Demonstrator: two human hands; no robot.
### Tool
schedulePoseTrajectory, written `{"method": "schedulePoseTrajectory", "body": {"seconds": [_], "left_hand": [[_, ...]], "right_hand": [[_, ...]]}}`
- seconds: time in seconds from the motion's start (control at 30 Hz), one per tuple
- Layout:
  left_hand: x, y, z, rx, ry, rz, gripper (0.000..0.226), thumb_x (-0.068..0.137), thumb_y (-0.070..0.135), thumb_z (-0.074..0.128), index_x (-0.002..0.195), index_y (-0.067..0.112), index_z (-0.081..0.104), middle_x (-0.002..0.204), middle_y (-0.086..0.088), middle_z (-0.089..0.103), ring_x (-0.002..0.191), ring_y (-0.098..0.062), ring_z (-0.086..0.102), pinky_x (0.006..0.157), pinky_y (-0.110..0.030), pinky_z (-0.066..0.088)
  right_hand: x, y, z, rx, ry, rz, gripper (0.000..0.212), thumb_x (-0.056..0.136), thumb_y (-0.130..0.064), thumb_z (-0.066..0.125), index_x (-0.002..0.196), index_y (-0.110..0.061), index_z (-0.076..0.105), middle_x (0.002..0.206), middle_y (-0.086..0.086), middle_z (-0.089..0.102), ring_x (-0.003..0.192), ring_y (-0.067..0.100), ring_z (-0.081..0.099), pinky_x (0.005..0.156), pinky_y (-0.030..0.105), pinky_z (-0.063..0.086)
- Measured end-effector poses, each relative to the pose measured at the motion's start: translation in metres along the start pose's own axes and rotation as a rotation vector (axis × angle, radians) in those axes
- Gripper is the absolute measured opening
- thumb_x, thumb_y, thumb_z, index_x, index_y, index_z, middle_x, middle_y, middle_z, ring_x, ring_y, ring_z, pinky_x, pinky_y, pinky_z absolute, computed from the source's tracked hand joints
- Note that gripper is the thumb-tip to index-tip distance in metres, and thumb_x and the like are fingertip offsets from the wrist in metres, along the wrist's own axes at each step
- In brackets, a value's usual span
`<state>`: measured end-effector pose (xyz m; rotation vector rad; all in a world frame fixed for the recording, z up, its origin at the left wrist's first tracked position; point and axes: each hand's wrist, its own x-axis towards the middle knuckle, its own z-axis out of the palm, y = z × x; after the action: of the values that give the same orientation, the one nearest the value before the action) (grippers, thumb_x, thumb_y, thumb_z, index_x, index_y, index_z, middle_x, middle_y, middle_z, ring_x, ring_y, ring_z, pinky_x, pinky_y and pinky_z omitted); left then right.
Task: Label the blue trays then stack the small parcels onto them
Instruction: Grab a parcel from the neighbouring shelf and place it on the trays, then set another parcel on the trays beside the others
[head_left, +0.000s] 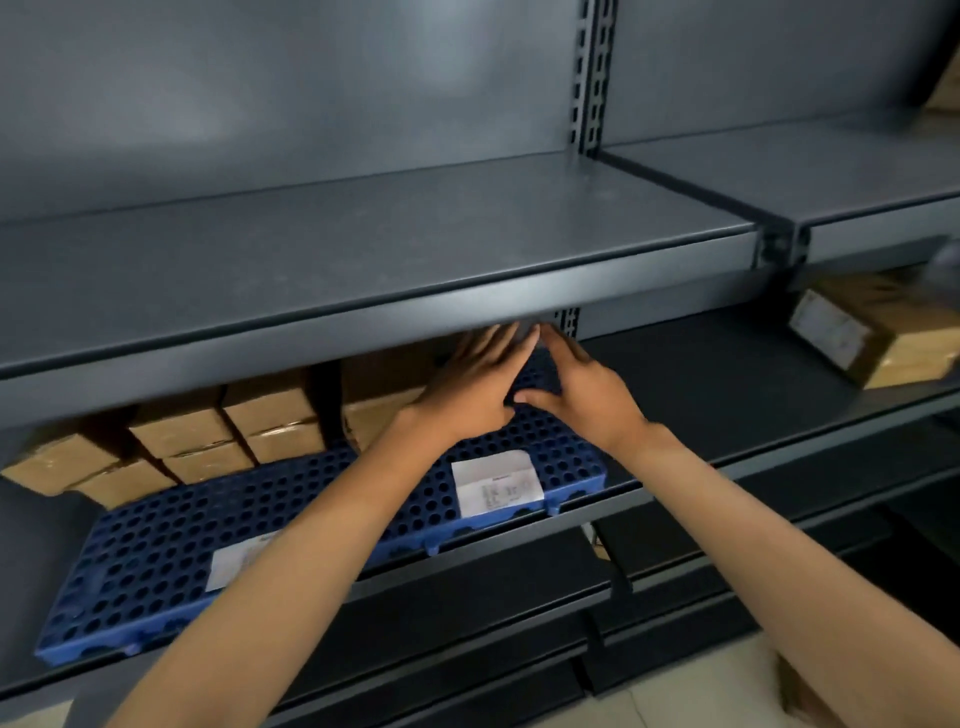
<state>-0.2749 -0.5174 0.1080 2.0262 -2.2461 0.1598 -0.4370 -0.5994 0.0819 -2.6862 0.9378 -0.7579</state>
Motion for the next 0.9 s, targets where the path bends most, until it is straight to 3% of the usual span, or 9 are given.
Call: {"method": "schedulePoseTrajectory", "body": {"seconds": [0.1, 0.33, 0.5, 0.67, 0.9], "left_hand": [[0.047, 0.055, 0.004, -0.063, 0.014, 0.048, 0.097, 0.089, 0.027, 0.064, 0.153, 0.022, -0.009, 0.162, -0.009, -0.011, 0.148, -0.022, -0.015, 0.119, -0.039, -0.007], [0.164, 0.203, 0.027, -0.126, 0.030, 0.154, 0.093, 0.091, 0.032, 0.061, 0.153, 0.022, -0.007, 0.163, -0.009, -0.006, 0.149, -0.021, -0.011, 0.121, -0.045, 0.001], [0.233, 0.285, 0.041, -0.164, 0.029, 0.217, 0.093, 0.090, 0.034, 0.063, 0.154, 0.024, -0.004, 0.163, -0.007, -0.003, 0.149, -0.022, -0.010, 0.120, -0.051, 0.004], [0.301, 0.335, 0.060, -0.214, 0.003, 0.233, 0.095, 0.087, 0.040, 0.065, 0.153, 0.024, -0.001, 0.163, -0.008, 0.000, 0.149, -0.023, -0.010, 0.117, -0.060, 0.008], [0.398, 0.373, 0.090, -0.270, -0.021, 0.204, 0.105, 0.079, 0.055, 0.068, 0.153, 0.024, 0.001, 0.163, -0.011, -0.002, 0.148, -0.034, -0.011, 0.114, -0.067, 0.006]], "right_hand": [[-0.024, 0.056, -0.039, -0.019, 0.026, 0.067, 0.092, 0.081, -0.056, 0.066, 0.152, -0.019, 0.020, 0.159, 0.004, 0.025, 0.128, 0.030, 0.050, 0.084, 0.046, 0.055], [-0.092, 0.199, -0.132, -0.137, 0.119, 0.186, 0.092, 0.081, -0.055, 0.067, 0.153, -0.020, 0.022, 0.158, 0.005, 0.028, 0.135, 0.025, 0.043, 0.093, 0.043, 0.053], [-0.128, 0.290, -0.185, -0.206, 0.124, 0.276, 0.088, 0.084, -0.051, 0.066, 0.152, -0.016, 0.023, 0.156, 0.013, 0.030, 0.143, 0.031, 0.028, 0.110, 0.045, 0.036], [-0.138, 0.374, -0.211, -0.272, 0.089, 0.342, 0.087, 0.082, -0.047, 0.067, 0.152, -0.017, 0.024, 0.156, 0.015, 0.028, 0.145, 0.034, 0.022, 0.114, 0.050, 0.032], [-0.119, 0.473, -0.232, -0.294, -0.061, 0.379, 0.103, 0.078, -0.052, 0.072, 0.154, -0.027, 0.006, 0.161, 0.015, 0.007, 0.148, 0.036, 0.003, 0.117, 0.055, 0.021]]}}
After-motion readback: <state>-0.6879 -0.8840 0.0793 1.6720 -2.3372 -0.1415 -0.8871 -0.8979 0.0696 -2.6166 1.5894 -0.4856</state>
